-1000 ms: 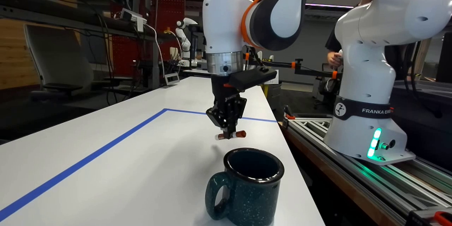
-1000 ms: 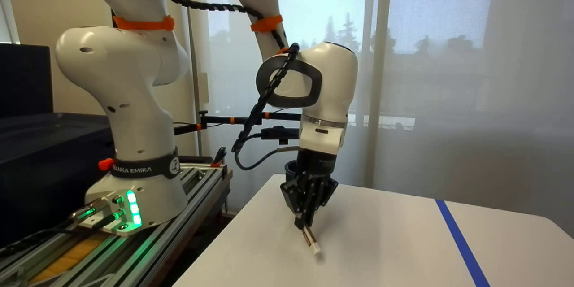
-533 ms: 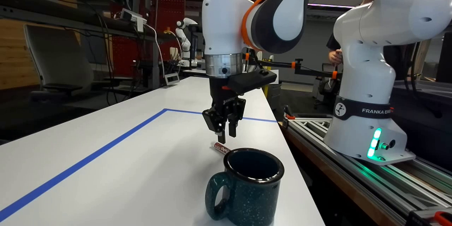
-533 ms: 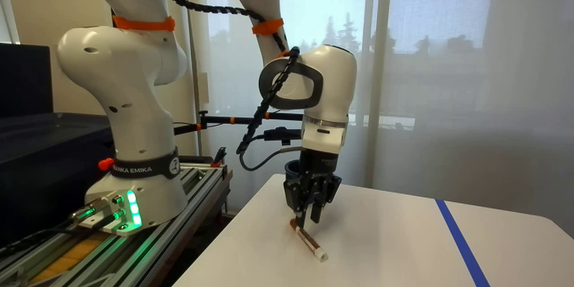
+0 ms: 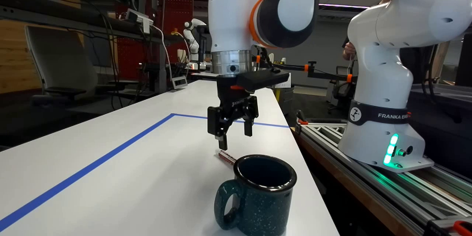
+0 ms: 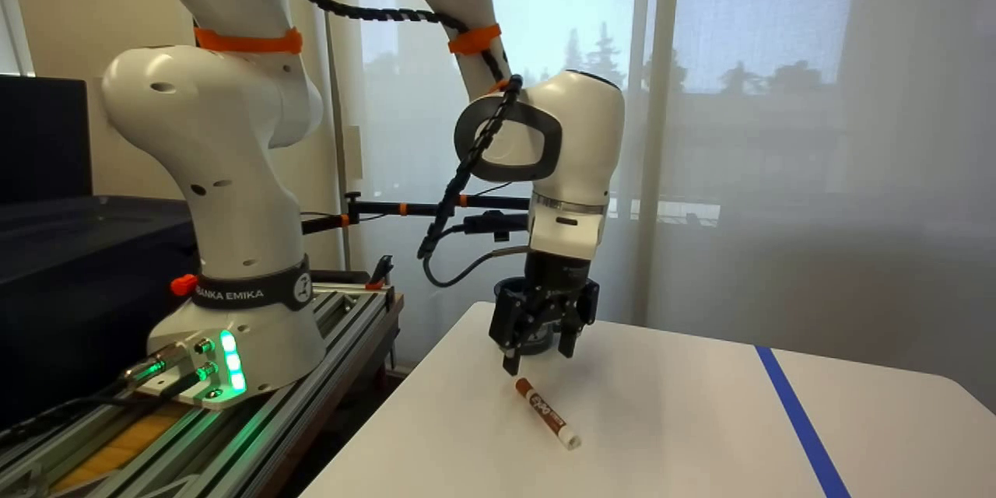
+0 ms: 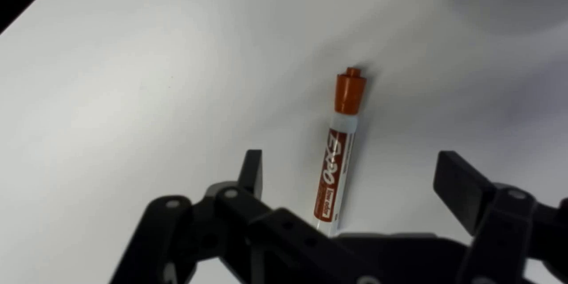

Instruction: Put the marker on the table

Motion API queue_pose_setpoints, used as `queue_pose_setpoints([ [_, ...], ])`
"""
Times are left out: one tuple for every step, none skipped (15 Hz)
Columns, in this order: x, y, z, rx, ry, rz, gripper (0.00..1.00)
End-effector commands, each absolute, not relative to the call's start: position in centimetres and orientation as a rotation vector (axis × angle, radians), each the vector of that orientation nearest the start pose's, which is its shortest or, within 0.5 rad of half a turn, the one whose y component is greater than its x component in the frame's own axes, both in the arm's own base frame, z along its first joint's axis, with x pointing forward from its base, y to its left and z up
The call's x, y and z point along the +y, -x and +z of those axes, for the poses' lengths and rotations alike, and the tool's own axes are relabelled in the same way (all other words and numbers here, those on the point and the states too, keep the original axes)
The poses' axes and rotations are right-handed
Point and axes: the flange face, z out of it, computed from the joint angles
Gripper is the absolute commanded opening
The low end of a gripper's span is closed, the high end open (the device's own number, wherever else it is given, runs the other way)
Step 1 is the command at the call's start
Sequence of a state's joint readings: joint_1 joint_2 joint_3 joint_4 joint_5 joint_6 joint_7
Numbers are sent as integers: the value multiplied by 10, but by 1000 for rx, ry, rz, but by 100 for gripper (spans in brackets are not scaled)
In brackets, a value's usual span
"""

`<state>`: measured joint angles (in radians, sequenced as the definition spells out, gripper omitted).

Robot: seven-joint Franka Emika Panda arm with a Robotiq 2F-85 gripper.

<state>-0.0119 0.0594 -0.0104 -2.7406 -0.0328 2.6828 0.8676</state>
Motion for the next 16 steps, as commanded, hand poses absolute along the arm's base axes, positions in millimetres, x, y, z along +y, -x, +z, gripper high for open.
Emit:
queue_pose_setpoints([
  [-4,-365,225,1177,2889,249,100],
  [-7,-368,234,1137,2907,273,100],
  [-10,-374,244,1075,2932,292,100],
  [-13,-361,253,1014,2964,313,100],
  [-17,-349,261,972,2994,332,100],
  [-23,-356,274,937,3042,363,100],
  [-28,-355,285,909,3084,387,100],
  [-33,-340,292,888,3116,390,100],
  [-38,-331,299,880,3141,388,100],
  [-44,-341,311,865,3152,396,100],
  [-36,-350,289,908,3112,417,100],
  [-40,-347,297,897,3122,411,100],
  [-43,-346,303,895,3123,401,100],
  [-44,-345,306,893,3124,397,100],
  [-44,-345,307,891,3125,394,100],
  [-43,-345,307,890,3125,395,100],
])
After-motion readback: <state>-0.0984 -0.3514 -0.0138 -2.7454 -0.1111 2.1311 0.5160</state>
